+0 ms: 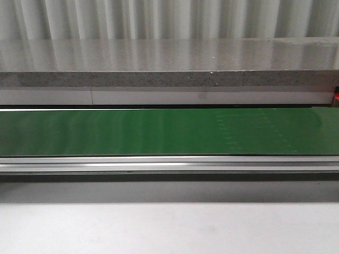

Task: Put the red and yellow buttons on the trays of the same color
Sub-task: 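Lower the red button onto the green belt and open the left gripper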

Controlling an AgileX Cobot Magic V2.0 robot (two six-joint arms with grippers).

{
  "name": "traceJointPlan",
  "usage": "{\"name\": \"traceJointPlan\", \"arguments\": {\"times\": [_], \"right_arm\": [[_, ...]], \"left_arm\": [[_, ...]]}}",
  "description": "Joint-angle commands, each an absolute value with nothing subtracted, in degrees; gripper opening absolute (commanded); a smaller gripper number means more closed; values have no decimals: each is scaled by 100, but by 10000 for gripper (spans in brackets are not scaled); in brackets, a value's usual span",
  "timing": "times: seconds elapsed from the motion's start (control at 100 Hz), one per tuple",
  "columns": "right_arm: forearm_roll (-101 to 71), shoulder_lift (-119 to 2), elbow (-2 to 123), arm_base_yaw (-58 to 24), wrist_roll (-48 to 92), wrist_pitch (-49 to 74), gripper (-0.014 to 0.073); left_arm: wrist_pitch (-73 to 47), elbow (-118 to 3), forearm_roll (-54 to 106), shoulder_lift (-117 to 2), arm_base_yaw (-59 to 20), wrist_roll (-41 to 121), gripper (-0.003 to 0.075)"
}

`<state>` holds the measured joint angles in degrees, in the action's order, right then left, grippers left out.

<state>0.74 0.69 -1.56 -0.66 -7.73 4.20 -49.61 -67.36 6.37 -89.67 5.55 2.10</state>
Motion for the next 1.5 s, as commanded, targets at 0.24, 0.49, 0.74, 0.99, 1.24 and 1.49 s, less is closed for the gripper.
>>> {"name": "traceJointPlan", "arguments": {"times": [0.24,0.49,0.74,0.99,1.24,1.49], "right_arm": [[132,154,-164,-70,-775,-46,-67],[132,154,-164,-70,-775,-46,-67],[132,154,-164,-70,-775,-46,-67],[132,154,-164,-70,-775,-46,-67],[132,154,-164,-70,-775,-46,-67],[132,154,-164,-70,-775,-46,-67]], "left_arm": [[-4927,-6918,899,-8767,509,416,600],[-5045,-7046,919,-8607,5,543,648],[-4745,-7128,860,-7972,-80,182,648],[-4615,-6700,356,-7262,269,-577,638],[-4089,-5359,155,-6481,1178,-963,638],[-3625,-4234,94,-5976,2651,-1207,639]]}}
